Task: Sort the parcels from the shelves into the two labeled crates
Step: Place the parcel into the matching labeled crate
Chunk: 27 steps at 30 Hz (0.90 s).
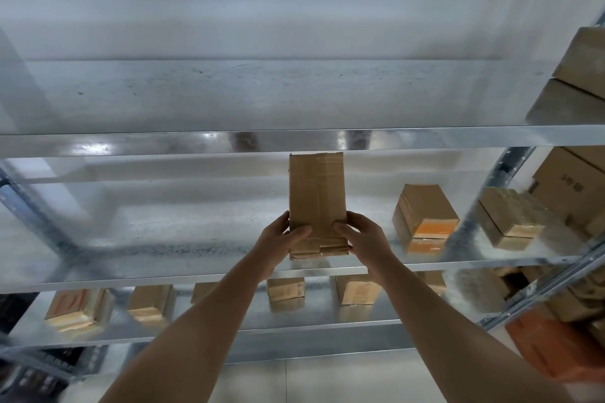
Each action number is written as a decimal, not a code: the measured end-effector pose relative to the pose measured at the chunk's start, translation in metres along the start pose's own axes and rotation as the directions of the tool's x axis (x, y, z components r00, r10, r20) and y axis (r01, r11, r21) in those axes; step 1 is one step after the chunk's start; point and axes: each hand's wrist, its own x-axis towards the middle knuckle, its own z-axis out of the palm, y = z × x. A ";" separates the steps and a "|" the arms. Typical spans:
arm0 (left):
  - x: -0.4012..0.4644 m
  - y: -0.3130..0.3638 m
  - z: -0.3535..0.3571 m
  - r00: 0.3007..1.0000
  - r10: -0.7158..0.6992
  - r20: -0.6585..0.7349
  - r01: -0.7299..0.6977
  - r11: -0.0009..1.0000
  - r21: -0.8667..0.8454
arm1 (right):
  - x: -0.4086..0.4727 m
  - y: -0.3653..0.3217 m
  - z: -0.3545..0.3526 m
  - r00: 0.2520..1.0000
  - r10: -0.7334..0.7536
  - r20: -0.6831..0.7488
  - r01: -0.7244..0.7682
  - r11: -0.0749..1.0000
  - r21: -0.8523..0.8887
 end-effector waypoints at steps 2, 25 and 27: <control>-0.001 0.001 -0.001 1.000 -0.010 0.007 0.011 1.000 -0.006 | 0.001 -0.001 0.001 1.000 0.015 -0.002 -0.015 1.000 -0.007; 0.012 0.011 -0.014 0.978 0.053 -0.201 -0.021 0.987 0.159 | 0.007 -0.011 -0.016 0.991 0.086 -0.106 -0.071 0.989 0.133; 0.009 0.013 -0.009 0.989 0.018 -0.150 -0.007 0.997 0.074 | 0.007 -0.010 -0.015 0.988 0.069 -0.142 -0.053 0.992 0.112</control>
